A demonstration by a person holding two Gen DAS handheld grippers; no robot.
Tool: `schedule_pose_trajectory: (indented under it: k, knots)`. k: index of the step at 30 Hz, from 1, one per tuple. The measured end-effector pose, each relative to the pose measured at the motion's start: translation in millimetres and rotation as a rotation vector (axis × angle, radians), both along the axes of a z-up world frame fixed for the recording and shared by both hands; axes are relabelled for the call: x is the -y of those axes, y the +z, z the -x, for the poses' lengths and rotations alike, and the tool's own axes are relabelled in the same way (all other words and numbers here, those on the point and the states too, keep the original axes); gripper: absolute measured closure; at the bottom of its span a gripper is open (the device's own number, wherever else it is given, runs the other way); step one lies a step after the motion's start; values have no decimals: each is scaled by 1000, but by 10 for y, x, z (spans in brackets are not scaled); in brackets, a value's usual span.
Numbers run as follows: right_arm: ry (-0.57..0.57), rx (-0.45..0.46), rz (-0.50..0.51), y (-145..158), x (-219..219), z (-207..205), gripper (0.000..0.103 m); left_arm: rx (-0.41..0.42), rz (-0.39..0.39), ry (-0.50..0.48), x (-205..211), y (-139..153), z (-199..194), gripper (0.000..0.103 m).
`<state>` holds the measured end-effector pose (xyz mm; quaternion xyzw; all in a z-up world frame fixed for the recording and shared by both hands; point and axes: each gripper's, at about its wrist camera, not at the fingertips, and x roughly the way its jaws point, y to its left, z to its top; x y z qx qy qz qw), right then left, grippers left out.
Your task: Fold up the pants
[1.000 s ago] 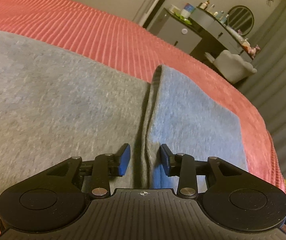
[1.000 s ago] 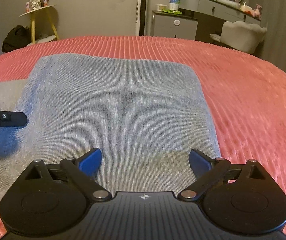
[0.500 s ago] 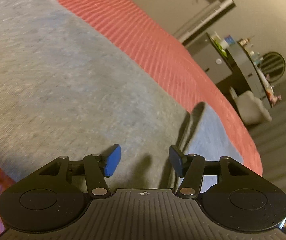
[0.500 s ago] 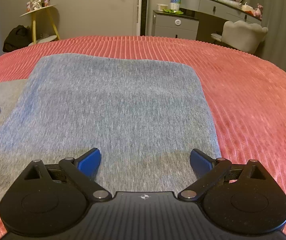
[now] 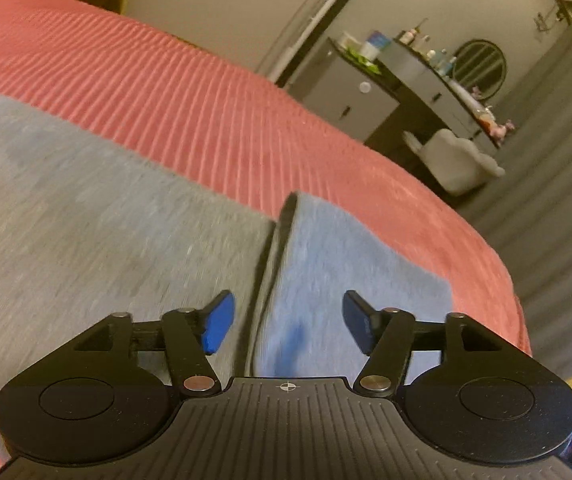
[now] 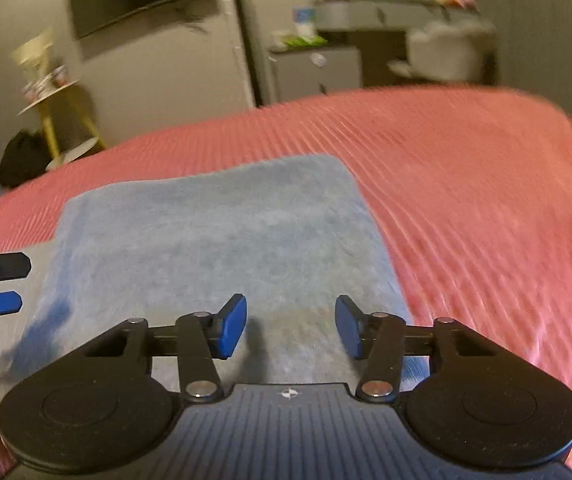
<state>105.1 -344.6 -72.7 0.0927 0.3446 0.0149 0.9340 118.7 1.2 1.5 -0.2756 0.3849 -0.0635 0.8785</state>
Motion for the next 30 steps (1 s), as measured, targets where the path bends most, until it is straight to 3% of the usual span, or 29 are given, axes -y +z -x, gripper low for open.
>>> schedule_pose_trajectory:
  k: [8,10,11,12,13,15,16,18,19,21,22,24,25,27,30]
  knots:
    - [-18,21,-97,-28,128,-6,55,-90,36,-109,218,-211,-667,38]
    - [-32,55,-108,5,189,-32,55,-110,14,-109,245,-266,-750,62]
    - [-46,65,-111,10,220,-35,55,-113,25,-117,249,-267,-776,69]
    - [-59,65,-122,6,258,-47,55,-98,46,-127,253,-239,-773,80]
    - [-69,60,-137,-3,293,-56,55,-64,45,-130,262,-180,-746,82]
    - [-88,52,-169,-15,353,-62,55,89,7,-177,297,19,-569,82]
    - [-89,52,-174,-15,354,-69,54,156,-15,-195,314,109,-468,82]
    - [-84,52,-170,-16,353,-80,52,203,-85,-152,290,192,-321,82]
    - [-79,53,-169,-27,344,-70,50,188,-134,-103,263,166,-318,79]
    - [-68,54,-162,-38,305,-48,47,67,-264,-1,206,35,-411,82]
    - [-60,51,-153,-40,285,-55,43,18,-285,-3,172,-4,-440,82]
    - [-50,43,-131,-41,251,-65,43,15,-213,-56,108,21,-358,75]
    - [-47,44,-127,-37,243,-58,43,27,-184,-84,114,64,-280,60]
    - [-48,47,-137,-34,244,-45,43,47,-160,-125,154,119,-109,42]
    - [-52,39,-144,-44,251,-82,42,-21,-137,-171,211,18,39,39]
